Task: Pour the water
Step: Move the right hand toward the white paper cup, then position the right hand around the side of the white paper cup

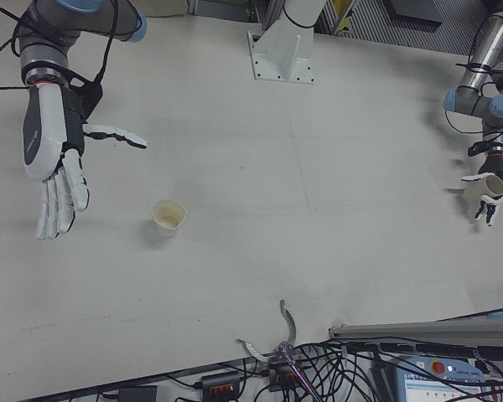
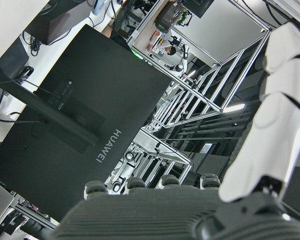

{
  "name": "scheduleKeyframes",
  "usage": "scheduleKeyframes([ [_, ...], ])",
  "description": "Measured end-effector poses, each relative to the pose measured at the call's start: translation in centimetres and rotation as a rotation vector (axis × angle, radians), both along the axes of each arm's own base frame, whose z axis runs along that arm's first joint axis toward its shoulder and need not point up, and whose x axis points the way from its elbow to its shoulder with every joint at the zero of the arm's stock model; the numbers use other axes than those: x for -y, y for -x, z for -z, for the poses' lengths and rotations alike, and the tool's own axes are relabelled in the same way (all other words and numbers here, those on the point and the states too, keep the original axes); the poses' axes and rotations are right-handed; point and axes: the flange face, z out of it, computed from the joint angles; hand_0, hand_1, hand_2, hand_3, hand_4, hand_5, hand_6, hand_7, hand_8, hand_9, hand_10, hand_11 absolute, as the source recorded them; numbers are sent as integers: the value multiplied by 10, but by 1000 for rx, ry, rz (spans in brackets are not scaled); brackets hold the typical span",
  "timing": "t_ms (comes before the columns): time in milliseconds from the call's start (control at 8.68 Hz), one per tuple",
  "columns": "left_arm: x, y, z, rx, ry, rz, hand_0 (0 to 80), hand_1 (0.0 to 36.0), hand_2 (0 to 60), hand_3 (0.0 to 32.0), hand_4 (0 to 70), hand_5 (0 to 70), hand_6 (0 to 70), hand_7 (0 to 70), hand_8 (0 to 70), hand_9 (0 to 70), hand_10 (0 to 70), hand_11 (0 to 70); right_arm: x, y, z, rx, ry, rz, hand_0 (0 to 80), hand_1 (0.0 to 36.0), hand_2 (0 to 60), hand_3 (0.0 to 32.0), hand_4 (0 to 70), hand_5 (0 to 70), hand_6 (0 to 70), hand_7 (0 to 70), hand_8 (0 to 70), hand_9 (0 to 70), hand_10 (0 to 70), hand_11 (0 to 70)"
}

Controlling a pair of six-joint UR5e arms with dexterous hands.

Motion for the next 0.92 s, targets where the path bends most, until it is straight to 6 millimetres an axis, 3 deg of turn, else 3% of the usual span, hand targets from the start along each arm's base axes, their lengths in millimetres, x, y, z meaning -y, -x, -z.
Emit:
scheduleKeyframes([
  [230, 1, 1, 1, -15, -5, 9, 800, 360, 0, 0, 700, 700, 149, 82, 64, 23, 104, 180, 0, 0, 0, 1, 0, 3, 472, 182, 209, 140, 0, 49, 45, 15, 20, 17, 0, 0],
  [346, 1, 2, 0, -27, -3, 19, 800, 360, 0, 0, 700, 700, 151, 88, 66, 26, 104, 180, 0, 1, -2, -1, 4, 5, 478, 193, 210, 110, 0, 53, 38, 0, 20, 16, 0, 0],
  [576, 0, 3, -2, -36, 3, 28, 800, 360, 0, 0, 700, 700, 155, 97, 68, 30, 107, 184, 4, 10, -37, 12, 55, 27, 489, 205, 188, 76, 0, 58, 25, 0, 15, 6, 0, 0],
  [691, -1, 3, -3, -35, 6, 28, 800, 360, 0, 0, 700, 700, 158, 102, 70, 33, 108, 188, 9, 25, -55, 33, 71, 52, 494, 202, 163, 84, 0, 61, 42, 0, 18, 13, 0, 0],
  [921, -2, 4, -5, -31, 12, 27, 800, 360, 0, 0, 700, 700, 158, 105, 70, 33, 110, 192, 30, 88, -67, 98, 75, 144, 492, 193, 148, 134, 0, 60, 44, 0, 17, 12, 0, 0],
])
